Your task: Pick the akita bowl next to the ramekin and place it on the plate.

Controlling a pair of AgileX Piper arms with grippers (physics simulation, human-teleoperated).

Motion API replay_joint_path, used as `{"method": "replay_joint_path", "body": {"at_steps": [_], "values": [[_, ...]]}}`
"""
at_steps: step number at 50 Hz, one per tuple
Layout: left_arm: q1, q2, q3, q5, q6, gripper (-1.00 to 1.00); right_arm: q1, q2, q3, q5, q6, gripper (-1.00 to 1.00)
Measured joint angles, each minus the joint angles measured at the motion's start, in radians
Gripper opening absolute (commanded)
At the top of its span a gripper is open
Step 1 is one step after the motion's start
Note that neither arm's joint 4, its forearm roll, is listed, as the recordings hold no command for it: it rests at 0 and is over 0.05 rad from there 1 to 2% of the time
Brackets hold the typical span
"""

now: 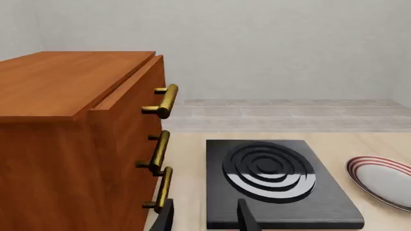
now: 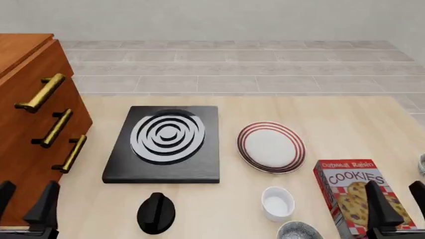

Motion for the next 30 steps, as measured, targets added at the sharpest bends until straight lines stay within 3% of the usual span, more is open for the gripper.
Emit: {"method": "replay_joint_path", "body": {"at_steps": [20,30], "values": [[0.0,0.004,-0.003,-0.001,0.0,1.0,0.01,0.05,-0.01,-0.022,-0.007,1.0],[0.0,0.005,-0.003,-0.001,0.0,1.0,0.028,0.092,-0.068,0.012,-0.011,1.0]]}}
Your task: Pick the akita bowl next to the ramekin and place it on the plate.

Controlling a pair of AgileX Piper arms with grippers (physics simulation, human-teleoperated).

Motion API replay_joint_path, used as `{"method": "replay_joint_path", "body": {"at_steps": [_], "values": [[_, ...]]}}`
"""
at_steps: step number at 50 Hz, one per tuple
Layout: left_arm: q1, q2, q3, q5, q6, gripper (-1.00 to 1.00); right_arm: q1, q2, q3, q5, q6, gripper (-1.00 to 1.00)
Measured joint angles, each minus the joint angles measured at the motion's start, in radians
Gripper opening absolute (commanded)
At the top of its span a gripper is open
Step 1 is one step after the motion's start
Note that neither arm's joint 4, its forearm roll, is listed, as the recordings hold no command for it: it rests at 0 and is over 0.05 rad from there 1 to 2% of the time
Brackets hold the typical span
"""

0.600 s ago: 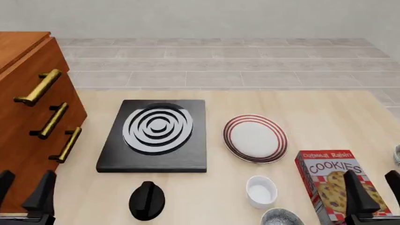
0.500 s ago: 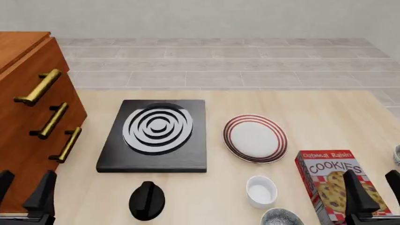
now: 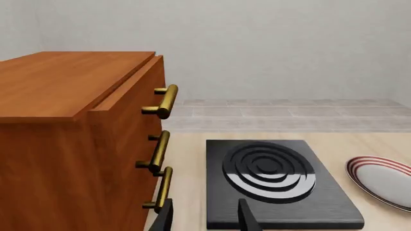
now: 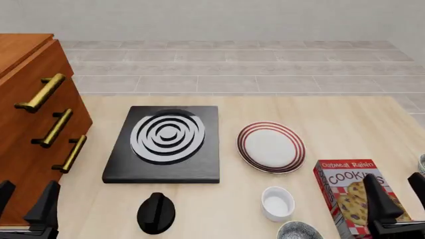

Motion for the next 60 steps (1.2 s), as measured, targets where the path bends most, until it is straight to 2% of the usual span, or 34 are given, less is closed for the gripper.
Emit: {"method": "replay_joint_path", "body": {"at_steps": [31,60], "values": [[0.0,0.0,0.0,0.0,0.0,1.0,0.063,0.114,-0.293,0.269,-0.02,1.0],[0.0,0.0,0.0,0.0,0.0,1.0,0.131,0.27,-0.397,0.44,0.029,1.0]]}}
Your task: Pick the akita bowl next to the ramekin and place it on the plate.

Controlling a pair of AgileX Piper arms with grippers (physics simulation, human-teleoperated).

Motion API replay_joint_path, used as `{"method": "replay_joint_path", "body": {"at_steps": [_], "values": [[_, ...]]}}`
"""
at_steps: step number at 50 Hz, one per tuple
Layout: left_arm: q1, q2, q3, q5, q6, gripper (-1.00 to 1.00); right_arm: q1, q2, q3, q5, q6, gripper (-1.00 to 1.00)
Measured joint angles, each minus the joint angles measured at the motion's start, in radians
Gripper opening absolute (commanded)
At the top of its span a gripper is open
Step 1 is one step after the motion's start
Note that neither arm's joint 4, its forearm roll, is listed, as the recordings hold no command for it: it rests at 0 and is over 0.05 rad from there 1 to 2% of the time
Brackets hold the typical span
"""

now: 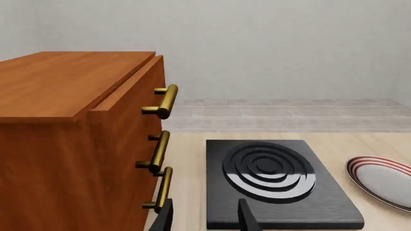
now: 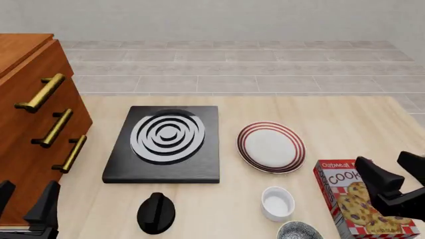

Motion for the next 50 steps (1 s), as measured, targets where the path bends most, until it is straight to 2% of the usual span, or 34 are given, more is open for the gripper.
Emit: {"method": "replay_joint_path", "body": {"at_steps": [27,50], "values": [[0.0,0.0,0.0,0.0,0.0,1.0,0.081,0.016,0.001,0.159,0.042,1.0],[0.0,0.0,0.0,0.0,0.0,1.0,0.126,0.004,0.045,0.238,0.119,1.0]]}}
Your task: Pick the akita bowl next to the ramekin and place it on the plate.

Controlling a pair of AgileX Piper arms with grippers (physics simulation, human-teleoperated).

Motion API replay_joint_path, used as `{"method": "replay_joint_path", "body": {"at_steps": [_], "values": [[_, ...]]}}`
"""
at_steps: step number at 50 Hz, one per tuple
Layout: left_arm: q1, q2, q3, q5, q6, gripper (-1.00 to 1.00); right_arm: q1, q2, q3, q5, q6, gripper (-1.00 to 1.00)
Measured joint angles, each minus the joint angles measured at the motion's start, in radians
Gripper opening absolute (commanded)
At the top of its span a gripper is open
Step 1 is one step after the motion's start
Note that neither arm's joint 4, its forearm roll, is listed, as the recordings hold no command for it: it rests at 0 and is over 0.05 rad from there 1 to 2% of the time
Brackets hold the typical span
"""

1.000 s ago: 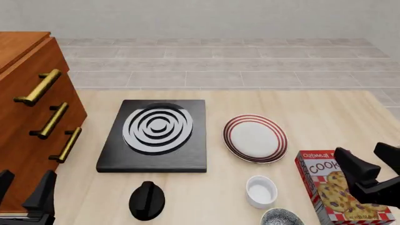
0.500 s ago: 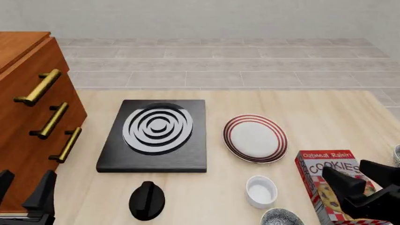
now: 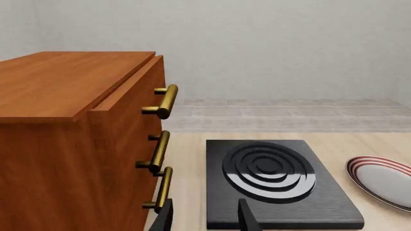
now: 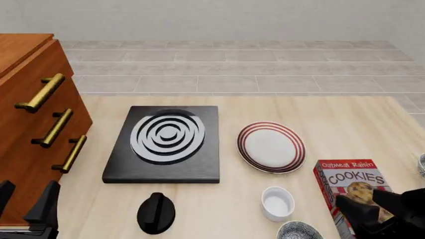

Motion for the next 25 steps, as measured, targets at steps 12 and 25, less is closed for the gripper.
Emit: {"method": "replay_joint_path", "body": {"at_steps": [12,25], "values": [[0.0,0.0,0.0,0.0,0.0,1.0,0.022,-0.014,0.026,0.043,0.04,1.0],[0.0,0.0,0.0,0.0,0.0,1.0,0.046,-0.024,0.07,0.065,0.085,1.0]]}}
